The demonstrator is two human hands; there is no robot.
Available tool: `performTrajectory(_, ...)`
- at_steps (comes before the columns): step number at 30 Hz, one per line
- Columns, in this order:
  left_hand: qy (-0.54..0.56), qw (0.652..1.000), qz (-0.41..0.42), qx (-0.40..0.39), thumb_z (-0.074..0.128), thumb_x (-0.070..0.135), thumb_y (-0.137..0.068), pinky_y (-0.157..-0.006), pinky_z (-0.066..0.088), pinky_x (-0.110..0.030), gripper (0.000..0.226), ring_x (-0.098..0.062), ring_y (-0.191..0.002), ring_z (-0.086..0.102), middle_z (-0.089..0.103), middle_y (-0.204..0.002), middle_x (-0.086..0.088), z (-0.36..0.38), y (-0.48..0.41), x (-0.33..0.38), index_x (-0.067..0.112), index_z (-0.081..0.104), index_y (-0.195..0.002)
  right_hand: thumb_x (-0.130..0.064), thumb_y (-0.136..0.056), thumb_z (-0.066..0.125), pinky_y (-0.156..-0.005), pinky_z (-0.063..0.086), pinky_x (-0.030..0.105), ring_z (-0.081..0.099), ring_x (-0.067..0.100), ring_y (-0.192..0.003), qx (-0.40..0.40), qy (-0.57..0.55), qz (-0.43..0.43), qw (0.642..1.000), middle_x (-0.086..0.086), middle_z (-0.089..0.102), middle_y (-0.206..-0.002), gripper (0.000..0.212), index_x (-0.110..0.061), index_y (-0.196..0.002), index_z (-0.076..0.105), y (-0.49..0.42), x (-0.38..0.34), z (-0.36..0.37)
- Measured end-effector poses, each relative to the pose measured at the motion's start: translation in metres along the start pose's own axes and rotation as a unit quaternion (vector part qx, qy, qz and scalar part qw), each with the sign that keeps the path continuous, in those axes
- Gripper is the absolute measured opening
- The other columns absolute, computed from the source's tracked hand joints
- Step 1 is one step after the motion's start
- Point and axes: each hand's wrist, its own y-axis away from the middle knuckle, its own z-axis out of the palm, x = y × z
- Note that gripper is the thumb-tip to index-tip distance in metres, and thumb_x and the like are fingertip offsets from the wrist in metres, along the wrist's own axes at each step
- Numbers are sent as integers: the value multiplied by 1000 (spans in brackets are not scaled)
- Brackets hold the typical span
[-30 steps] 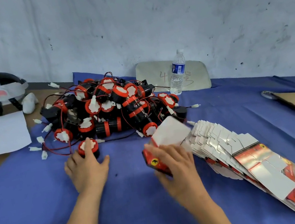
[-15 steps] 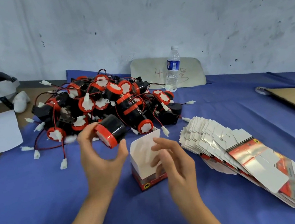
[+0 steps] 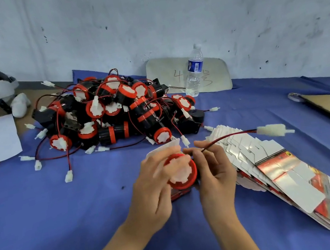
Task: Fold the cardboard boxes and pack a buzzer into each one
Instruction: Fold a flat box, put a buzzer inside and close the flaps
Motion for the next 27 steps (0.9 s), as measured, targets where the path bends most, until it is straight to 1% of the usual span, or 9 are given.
performTrajectory(3, -30, 999, -37, 10, 45, 21, -83, -111, 27, -48, 51, -13, -133, 42, 47, -139, 11, 1, -1, 0, 23, 45, -134, 2, -95, 53, -76, 53, 22, 70, 16, -86, 10, 1, -17, 1000, 3, 73, -86, 16, -12, -91, 55, 0, 2, 0)
performTrajectory(7, -140, 987, -72, 14, 59, 57, -77, -118, 2, -53, 71, -5, -130, 38, 49, -124, 21, 3, -3, 1, 21, 41, -135, -2, -94, 57, -76, 52, 22, 70, 12, -88, 13, 54, -23, 998, -6, 74, -89, 18, -19, -92, 54, 3, 7, 2)
performTrajectory(11, -145, 984, -97, 46, 63, 54, -75, -116, 10, -59, 59, -6, -124, 43, 52, -116, 23, 2, -4, -2, 21, 55, -124, -11, -92, 58, -86, 45, 16, 62, 10, -102, 16, 149, -164, 975, -3, 66, -111, 12, -14, -104, 58, 6, 8, 2)
performTrajectory(14, -186, 972, -135, 50, 60, 55, -74, -104, 28, -68, 57, -20, -121, 43, 61, -110, -1, 2, -4, -8, 11, 67, -109, -30, -89, 64, -82, 44, 17, 59, 13, -93, -26, 195, -250, 948, -2, 63, -105, 22, -18, -107, 58, 9, 11, 2)
performTrajectory(17, -173, 962, -209, 34, 57, 53, -75, -99, 40, -60, 54, -28, -128, 33, 44, -134, -15, 0, -3, -14, 10, 69, -105, -33, -84, 69, -81, 48, 17, 60, 14, -96, -78, 299, -258, 915, 1, 64, -109, 31, -12, -107, 64, 9, 19, 5)
performTrajectory(21, -170, 958, -227, -50, 63, 46, -74, -98, 42, -54, 39, -26, -139, 26, 15, -155, 8, -1, 1, -21, 16, 69, -99, -17, -82, 74, -77, 47, 20, 63, 21, -96, -105, 383, -204, 895, -1, 68, -109, 26, -10, -106, 68, 5, 27, 3)
performTrajectory(24, -175, 960, -214, -44, 54, 59, -77, -86, 49, -41, 48, -21, -131, 41, 22, -157, 11, -2, -1, -20, 23, 68, -105, -50, -95, 39, -81, 42, 12, 57, 6, -99, -133, 340, -106, 925, -12, 65, -107, 33, -33, -111, 64, 7, 21, 3)
performTrajectory(25, -148, 962, -225, -46, 58, 59, -78, -80, 50, -32, 45, -16, -125, 46, 20, -156, 16, -2, -2, -19, 28, 66, -109, -54, -95, 31, -78, 40, 9, 54, 2, -97, -130, 331, -73, 932, -15, 62, -102, 32, -47, -111, 57, 8, 20, 4)
performTrajectory(27, -96, 963, -243, -64, 66, 56, -76, -74, 42, -13, 33, -1, -114, 46, 13, -152, 29, -2, -1, -18, 39, 61, -103, -58, -96, 16, -70, 40, 9, 50, -2, -92, -112, 354, -45, 927, -16, 53, -94, 37, -53, -115, 47, 6, 22, 3)
